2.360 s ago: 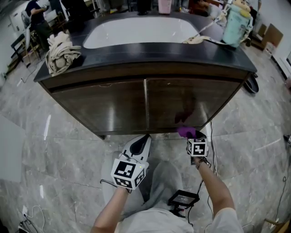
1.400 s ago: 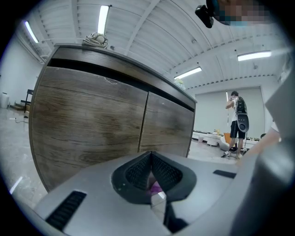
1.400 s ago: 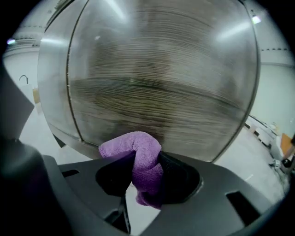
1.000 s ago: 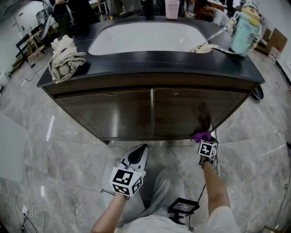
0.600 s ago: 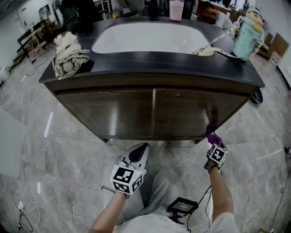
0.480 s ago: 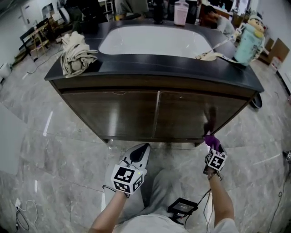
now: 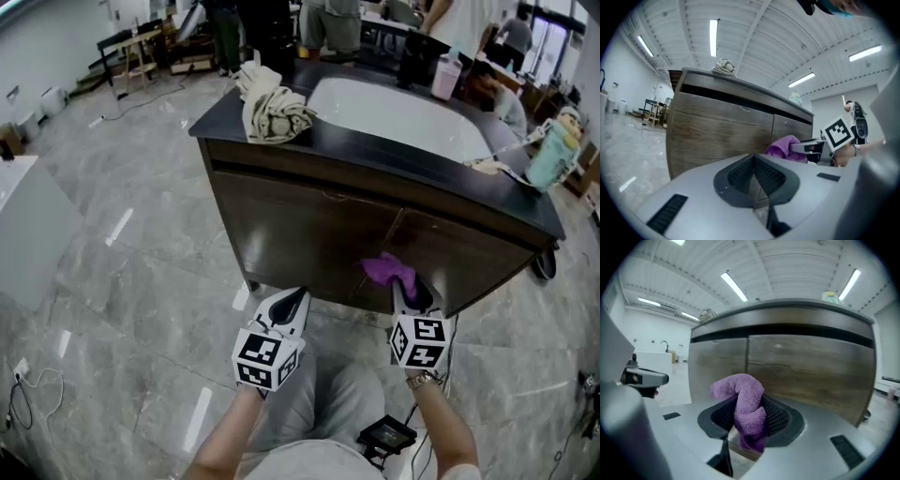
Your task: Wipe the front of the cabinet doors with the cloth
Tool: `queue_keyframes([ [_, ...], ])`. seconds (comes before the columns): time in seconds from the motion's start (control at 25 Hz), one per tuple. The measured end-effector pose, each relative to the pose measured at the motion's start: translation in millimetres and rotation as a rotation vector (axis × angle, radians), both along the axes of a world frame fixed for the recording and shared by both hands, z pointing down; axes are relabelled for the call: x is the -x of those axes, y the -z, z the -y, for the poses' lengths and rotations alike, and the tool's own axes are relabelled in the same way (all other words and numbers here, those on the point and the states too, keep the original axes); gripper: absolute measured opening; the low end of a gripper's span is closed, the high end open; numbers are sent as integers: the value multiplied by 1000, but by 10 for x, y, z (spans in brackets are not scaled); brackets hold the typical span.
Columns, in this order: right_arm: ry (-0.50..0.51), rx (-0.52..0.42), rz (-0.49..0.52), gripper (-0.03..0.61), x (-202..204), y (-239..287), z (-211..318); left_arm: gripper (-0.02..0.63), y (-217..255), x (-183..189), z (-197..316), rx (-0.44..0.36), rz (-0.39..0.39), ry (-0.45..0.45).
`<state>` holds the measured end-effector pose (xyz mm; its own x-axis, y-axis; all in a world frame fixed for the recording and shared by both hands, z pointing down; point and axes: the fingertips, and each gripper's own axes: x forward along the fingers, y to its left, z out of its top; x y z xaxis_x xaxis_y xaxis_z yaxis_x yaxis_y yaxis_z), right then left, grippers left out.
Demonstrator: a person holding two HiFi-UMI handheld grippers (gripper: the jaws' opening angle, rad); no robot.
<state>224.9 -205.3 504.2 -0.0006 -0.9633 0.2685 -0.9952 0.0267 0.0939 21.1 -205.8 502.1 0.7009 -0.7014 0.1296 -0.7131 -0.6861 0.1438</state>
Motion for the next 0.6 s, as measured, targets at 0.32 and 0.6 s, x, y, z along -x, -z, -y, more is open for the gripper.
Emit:
queue_keyframes([
  [0.32,315,-104,30,158,2056,473,767,6,98,1096,165,-34,17,170],
  [0.6,423,-170,74,158,3041,809,1248,6,264,1633,232,-56,5,269],
])
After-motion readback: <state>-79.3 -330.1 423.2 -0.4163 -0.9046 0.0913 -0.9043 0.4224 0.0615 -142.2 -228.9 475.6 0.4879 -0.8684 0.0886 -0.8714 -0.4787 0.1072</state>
